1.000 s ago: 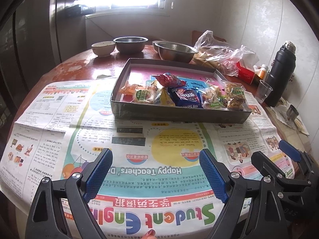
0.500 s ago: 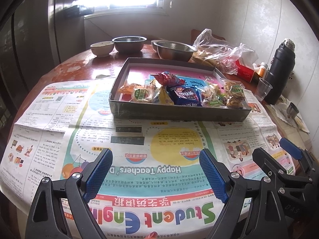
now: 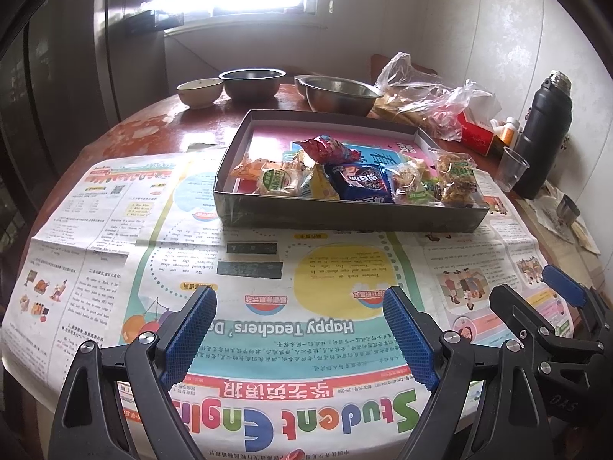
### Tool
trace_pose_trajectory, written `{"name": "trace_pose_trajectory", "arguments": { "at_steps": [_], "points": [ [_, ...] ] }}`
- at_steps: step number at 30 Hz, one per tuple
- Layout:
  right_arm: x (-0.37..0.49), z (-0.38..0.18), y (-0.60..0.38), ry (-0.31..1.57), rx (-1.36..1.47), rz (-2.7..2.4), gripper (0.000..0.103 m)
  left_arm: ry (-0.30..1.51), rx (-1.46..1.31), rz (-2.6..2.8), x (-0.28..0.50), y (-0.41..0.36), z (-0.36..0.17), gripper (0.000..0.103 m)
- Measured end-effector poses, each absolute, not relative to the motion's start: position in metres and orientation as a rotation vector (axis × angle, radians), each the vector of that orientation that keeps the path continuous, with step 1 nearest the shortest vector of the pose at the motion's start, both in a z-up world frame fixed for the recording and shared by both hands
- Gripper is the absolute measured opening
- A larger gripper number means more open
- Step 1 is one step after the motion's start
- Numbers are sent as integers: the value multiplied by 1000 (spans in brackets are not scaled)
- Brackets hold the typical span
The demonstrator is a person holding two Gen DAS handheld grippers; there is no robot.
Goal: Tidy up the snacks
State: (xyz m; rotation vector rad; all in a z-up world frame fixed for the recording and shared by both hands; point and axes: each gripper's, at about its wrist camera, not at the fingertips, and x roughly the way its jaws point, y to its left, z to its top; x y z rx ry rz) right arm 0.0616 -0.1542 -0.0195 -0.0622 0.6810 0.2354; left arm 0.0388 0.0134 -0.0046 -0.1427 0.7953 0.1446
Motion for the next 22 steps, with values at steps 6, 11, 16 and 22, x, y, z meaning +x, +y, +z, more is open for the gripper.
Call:
{"name": "trace_pose_trajectory", "arguments": {
  "at_steps": [6, 11, 16, 22],
  "points": [
    [62, -20, -155, 682, -61, 234, 102, 803, -136, 147, 40, 12, -7, 90],
    [63, -21, -155, 686, -62, 232, 102, 805, -129, 148, 40, 11, -7, 90],
    [64, -22, -155, 686, -62, 230, 102, 805, -124, 149, 40, 11, -7, 90],
    [65, -23, -156, 689, -60, 229, 102, 793, -131, 149, 41, 14, -6, 90]
  ]
}}
